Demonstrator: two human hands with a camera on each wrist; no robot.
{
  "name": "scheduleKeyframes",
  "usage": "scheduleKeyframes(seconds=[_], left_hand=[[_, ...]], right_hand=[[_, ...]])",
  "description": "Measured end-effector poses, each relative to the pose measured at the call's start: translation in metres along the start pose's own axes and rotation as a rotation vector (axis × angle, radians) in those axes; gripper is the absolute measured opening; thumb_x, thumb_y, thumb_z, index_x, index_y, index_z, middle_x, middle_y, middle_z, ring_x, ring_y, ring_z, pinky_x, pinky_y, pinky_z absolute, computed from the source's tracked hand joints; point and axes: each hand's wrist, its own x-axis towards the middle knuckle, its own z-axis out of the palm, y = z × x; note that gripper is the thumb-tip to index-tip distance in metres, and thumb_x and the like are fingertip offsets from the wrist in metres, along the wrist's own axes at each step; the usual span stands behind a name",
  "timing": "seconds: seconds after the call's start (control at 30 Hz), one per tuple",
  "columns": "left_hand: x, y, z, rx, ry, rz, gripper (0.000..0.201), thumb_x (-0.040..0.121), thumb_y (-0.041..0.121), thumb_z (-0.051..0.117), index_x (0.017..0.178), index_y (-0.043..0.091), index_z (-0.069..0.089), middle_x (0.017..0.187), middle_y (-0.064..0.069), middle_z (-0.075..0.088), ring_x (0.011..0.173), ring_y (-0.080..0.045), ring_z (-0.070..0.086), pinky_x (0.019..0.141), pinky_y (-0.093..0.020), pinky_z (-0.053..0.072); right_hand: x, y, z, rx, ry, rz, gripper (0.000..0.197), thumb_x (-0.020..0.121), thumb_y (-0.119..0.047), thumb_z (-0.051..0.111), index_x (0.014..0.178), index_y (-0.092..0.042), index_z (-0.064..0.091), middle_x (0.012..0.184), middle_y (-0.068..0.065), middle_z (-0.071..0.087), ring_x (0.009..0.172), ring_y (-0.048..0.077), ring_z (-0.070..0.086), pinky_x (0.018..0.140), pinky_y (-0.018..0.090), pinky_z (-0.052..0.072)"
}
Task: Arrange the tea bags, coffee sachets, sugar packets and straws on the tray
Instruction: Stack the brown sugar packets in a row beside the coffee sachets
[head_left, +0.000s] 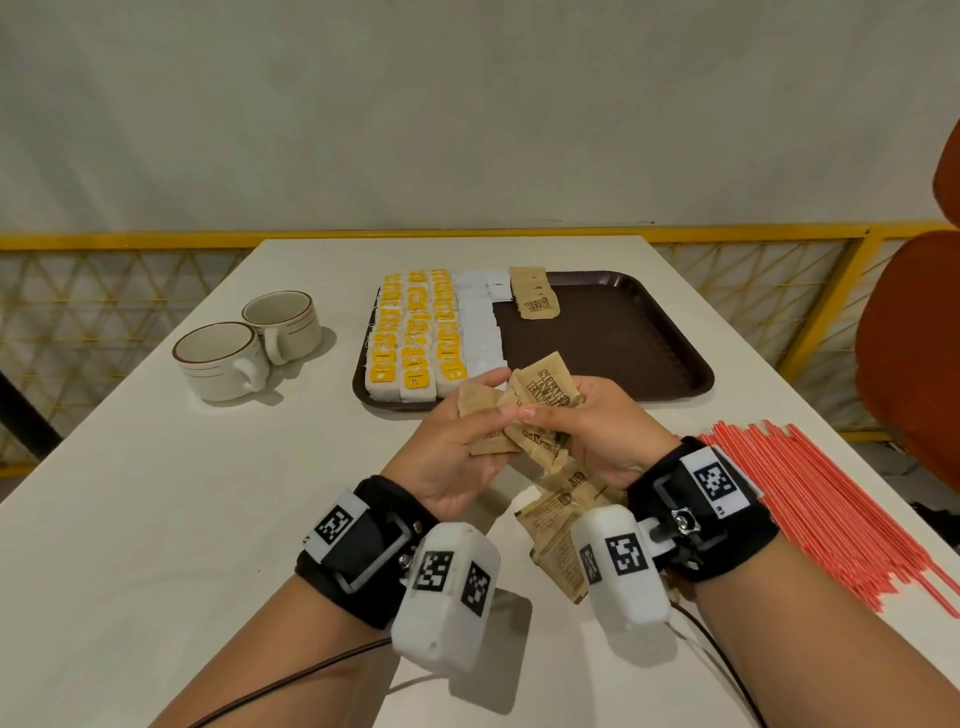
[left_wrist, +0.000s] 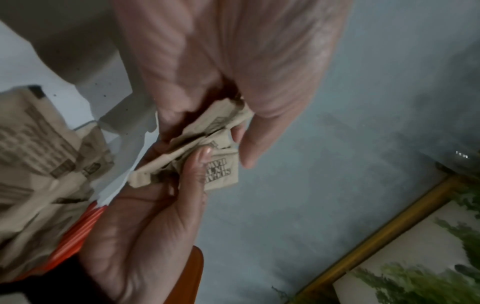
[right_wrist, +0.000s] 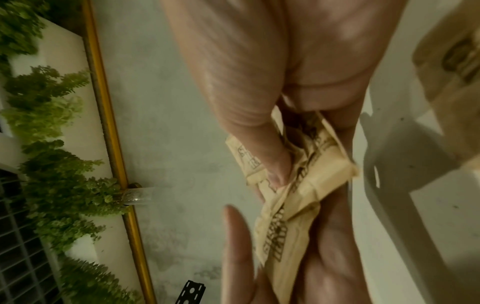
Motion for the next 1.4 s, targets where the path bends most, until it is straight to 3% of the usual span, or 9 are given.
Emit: scheduleKeyframes(seconds=[0.1,0.23,0.43,0.53,0.7,0.87,1.13,1.27,1.4], left_hand=[[0.003,-0.001,-0.001,0.018,-0.009,-0.025,0.042,0.092,0.002,0.045,0.134,0.001,0.047,0.131,-0.026,0.053,0.116,-0.035,0.056,0.096,-0.043,0.048],[0.006,0.007,-0.007,-0.044,0.092,-0.036,0.034,0.099,0.007,0.037,0.13,0.001,0.05,0.123,-0.026,0.059,0.109,-0.037,0.06,0.087,-0.043,0.053],[0.001,0.011,-0.006,-0.057,0.176,-0.159,0.035,0.093,0.034,0.052,0.095,0.003,0.069,0.093,-0.016,0.066,0.072,-0.021,0.064,0.06,-0.026,0.058],[-0.001,0.009,-0.003,0.035,0.149,-0.172,0.039,0.085,0.044,0.057,0.088,0.009,0.074,0.091,-0.013,0.071,0.075,-0.018,0.067,0.06,-0.023,0.056],[-0.002,0.002,0.0,0.141,0.121,-0.106,0.03,0.081,0.013,0.063,0.111,0.006,0.064,0.101,-0.014,0.066,0.08,-0.019,0.066,0.055,-0.016,0.053],[0.001,0.005,-0.003,0.079,0.135,-0.089,0.04,0.09,0.004,0.054,0.13,0.002,0.053,0.124,-0.022,0.059,0.096,-0.029,0.064,0.07,-0.03,0.059],[0.006,0.011,-0.012,-0.18,0.133,-0.05,0.047,0.09,0.004,0.052,0.136,-0.001,0.044,0.128,-0.027,0.056,0.12,-0.038,0.054,0.085,-0.043,0.054],[0.005,0.018,-0.012,-0.355,0.141,-0.034,0.027,0.091,-0.002,0.045,0.116,0.003,0.055,0.119,-0.031,0.058,0.109,-0.044,0.058,0.072,-0.047,0.058],[0.002,0.019,-0.008,-0.418,0.089,-0.104,0.026,0.08,0.003,0.049,0.105,0.004,0.057,0.122,-0.03,0.057,0.112,-0.046,0.054,0.075,-0.056,0.052]], right_hand=[[0.0,-0.002,0.001,0.016,0.006,-0.014,0.019,0.089,0.005,0.056,0.106,0.002,0.065,0.096,0.014,0.072,0.083,0.02,0.069,0.071,0.028,0.058],[0.0,-0.009,0.0,0.077,0.031,0.019,0.02,0.097,-0.003,0.048,0.114,-0.003,0.059,0.101,0.013,0.069,0.083,0.017,0.07,0.064,0.026,0.056],[-0.003,-0.014,-0.002,0.049,-0.068,0.068,0.027,0.096,-0.007,0.05,0.123,-0.005,0.052,0.096,0.011,0.068,0.07,0.015,0.068,0.047,0.024,0.05],[-0.004,-0.012,-0.001,-0.067,-0.113,0.069,0.016,0.093,-0.008,0.056,0.107,-0.008,0.06,0.088,0.006,0.07,0.066,0.012,0.066,0.047,0.023,0.05],[-0.004,-0.008,0.002,-0.039,-0.111,0.049,0.013,0.093,-0.005,0.054,0.104,-0.01,0.059,0.088,0.007,0.07,0.071,0.016,0.069,0.062,0.028,0.058],[-0.002,-0.011,0.001,0.123,-0.098,0.127,0.023,0.1,-0.012,0.043,0.12,-0.005,0.053,0.092,0.013,0.068,0.068,0.022,0.069,0.048,0.029,0.055],[0.001,-0.009,-0.005,0.108,0.057,0.007,0.017,0.091,0.001,0.055,0.104,-0.006,0.064,0.087,0.007,0.074,0.072,0.015,0.071,0.058,0.024,0.057],[0.002,-0.018,-0.013,0.085,0.095,-0.031,0.018,0.087,0.0,0.058,0.103,-0.004,0.065,0.091,0.01,0.074,0.078,0.019,0.072,0.071,0.03,0.059],[0.003,-0.028,-0.009,0.047,0.024,-0.071,0.019,0.087,0.005,0.056,0.103,-0.001,0.065,0.09,0.01,0.074,0.079,0.019,0.072,0.068,0.028,0.059]])
